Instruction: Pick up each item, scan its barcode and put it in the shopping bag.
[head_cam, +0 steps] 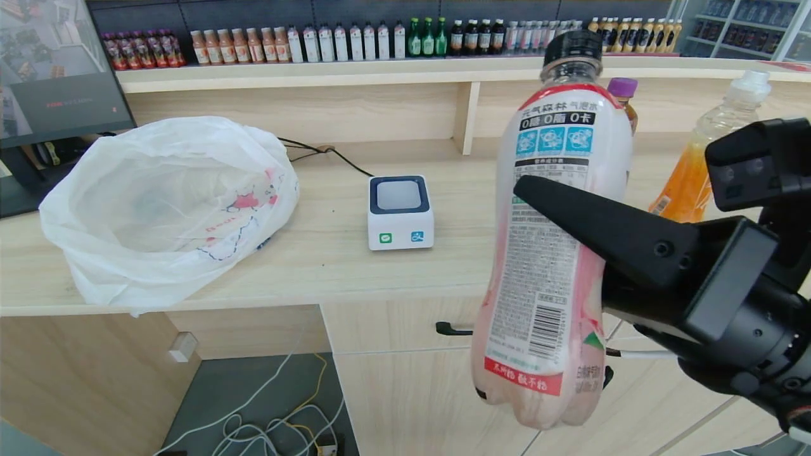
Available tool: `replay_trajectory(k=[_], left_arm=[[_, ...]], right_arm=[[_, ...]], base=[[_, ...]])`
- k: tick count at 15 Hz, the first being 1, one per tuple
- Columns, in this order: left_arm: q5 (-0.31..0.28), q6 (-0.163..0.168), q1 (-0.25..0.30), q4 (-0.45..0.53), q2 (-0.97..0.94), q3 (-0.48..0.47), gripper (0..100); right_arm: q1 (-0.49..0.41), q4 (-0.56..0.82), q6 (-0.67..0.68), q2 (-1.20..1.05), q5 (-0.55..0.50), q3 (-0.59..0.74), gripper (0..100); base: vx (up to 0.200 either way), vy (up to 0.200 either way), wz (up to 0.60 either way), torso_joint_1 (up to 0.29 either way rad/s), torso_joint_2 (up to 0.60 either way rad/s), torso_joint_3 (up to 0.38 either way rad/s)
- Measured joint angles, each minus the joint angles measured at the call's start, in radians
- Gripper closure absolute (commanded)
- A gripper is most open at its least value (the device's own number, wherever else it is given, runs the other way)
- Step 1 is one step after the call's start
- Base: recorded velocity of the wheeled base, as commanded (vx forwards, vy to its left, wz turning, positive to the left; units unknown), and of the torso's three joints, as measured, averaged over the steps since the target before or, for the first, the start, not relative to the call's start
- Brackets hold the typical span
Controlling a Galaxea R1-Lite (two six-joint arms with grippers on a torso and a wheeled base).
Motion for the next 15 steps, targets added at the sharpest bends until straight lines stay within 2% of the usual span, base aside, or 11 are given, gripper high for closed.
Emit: replay_trajectory(k=[6,8,15], left_arm=[[0.0,0.0,0.0,0.0,0.0,0.0,0],[0.001,0.0,0.0,0.0,0.0,0.0,0],[0.0,0.0,0.0,0.0,0.0,0.0,0]], right_arm=[[0.054,-0.115,0.067,0.119,0.01,-0.061,100],[0.058,-0.15,0.078,0.139,0.052,-0.06,100],[0.059,-0.161,0.078,0.151,0.068,-0.065,100]], base=[[0.0,0.0,0.0,0.0,0.0,0.0],[0.0,0.0,0.0,0.0,0.0,0.0],[0.0,0.0,0.0,0.0,0.0,0.0]])
